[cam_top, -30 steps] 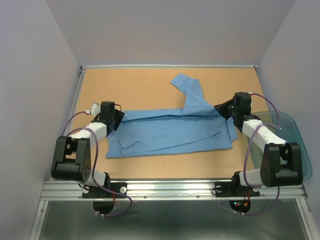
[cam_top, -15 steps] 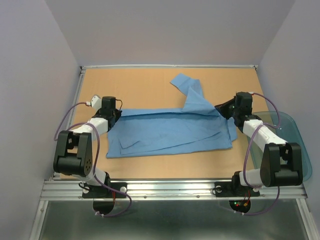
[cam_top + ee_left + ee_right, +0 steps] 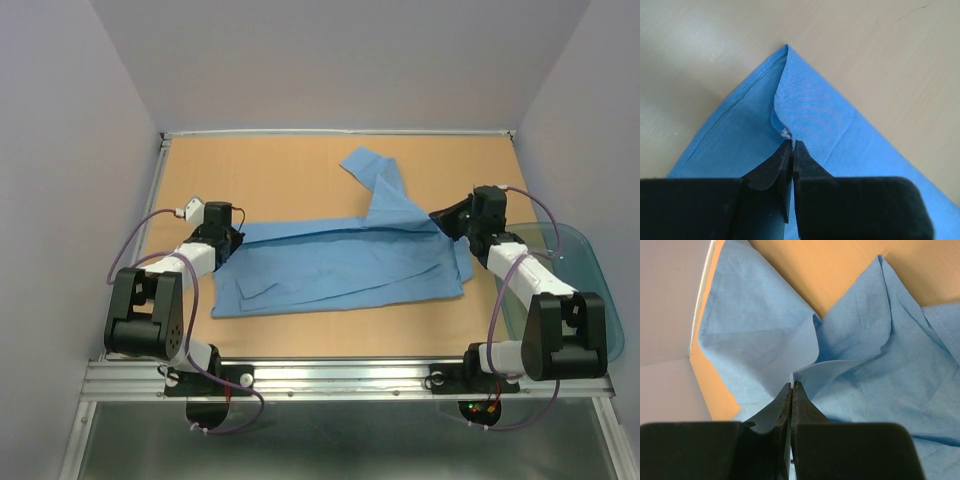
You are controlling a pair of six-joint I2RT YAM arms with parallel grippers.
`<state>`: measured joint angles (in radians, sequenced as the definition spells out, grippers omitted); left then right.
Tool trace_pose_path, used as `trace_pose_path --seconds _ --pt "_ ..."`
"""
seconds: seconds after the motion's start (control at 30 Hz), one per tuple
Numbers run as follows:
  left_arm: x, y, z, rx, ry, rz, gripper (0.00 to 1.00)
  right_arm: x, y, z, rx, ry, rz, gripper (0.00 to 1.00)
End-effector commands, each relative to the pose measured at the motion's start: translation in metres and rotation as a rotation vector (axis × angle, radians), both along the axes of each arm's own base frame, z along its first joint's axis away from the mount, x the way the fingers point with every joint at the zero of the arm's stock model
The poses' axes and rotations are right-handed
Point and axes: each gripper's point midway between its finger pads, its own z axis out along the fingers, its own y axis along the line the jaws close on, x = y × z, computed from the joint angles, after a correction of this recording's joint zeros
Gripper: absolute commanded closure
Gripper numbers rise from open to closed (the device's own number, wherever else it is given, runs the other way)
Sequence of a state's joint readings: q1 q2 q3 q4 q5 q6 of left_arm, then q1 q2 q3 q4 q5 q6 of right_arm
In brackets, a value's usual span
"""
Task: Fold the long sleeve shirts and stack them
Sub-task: Fold the shirt
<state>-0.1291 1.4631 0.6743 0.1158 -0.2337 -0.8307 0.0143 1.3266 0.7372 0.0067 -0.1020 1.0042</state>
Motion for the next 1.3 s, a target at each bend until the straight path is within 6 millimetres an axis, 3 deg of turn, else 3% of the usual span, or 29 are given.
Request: trace_pose_path --seconds 0.0,0.2,0.43,0.57,0.67,0.77,0.8,0.87,0.9,1.0,1.13,1.23,1.27 --pt "-0.012 0.008 -0.004 0.014 0.033 0.044 0.81 -0.007 -0.005 0.007 -0.025 -0.033 0.0 0.99" --pt "-0.021 0.016 0.002 0.045 0.045 0.067 0.71 -0.014 -0.006 -0.003 -0.052 -0.011 0.016 0.96" --pt "-0.031 0.021 0.013 0.062 0.039 0.08 0.71 -0.039 0.007 -0.042 -0.052 0.127 0.133 0.82" --pt "-0.031 0.026 0.032 0.095 0.005 0.076 0.7 -0.052 0.01 -0.054 -0.063 0.163 0.177 0.76" --pt "-0.03 0.029 0.047 0.115 -0.017 0.068 0.67 -0.055 0.006 -0.047 -0.107 0.154 0.188 0.6" --pt "-0.021 0.025 0.068 0.123 -0.064 0.025 0.51 -0.047 -0.002 -0.022 -0.18 0.101 0.187 0.44" --pt "-0.017 0.021 0.073 0.122 -0.074 -0.008 0.4 -0.046 -0.005 -0.014 -0.2 0.087 0.185 0.4" --pt "-0.006 0.014 0.091 0.11 -0.113 -0.037 0.32 -0.035 -0.014 0.008 -0.259 0.037 0.165 0.32" --pt "-0.002 0.009 0.096 0.096 -0.124 -0.057 0.22 -0.031 -0.016 0.015 -0.275 0.02 0.156 0.31" --pt "0.019 -0.012 0.114 0.063 -0.178 -0.139 0.19 -0.015 -0.026 0.039 -0.319 -0.028 0.108 0.31" --pt "0.039 -0.035 0.104 0.033 -0.146 -0.228 0.21 0.007 -0.027 0.041 -0.304 -0.019 0.085 0.33" --pt "0.047 -0.042 0.075 0.009 -0.084 -0.248 0.25 0.026 -0.028 0.032 -0.282 -0.027 0.057 0.42" --pt "0.046 -0.045 0.056 -0.005 -0.039 -0.25 0.25 0.03 -0.027 0.028 -0.264 -0.029 0.044 0.46"
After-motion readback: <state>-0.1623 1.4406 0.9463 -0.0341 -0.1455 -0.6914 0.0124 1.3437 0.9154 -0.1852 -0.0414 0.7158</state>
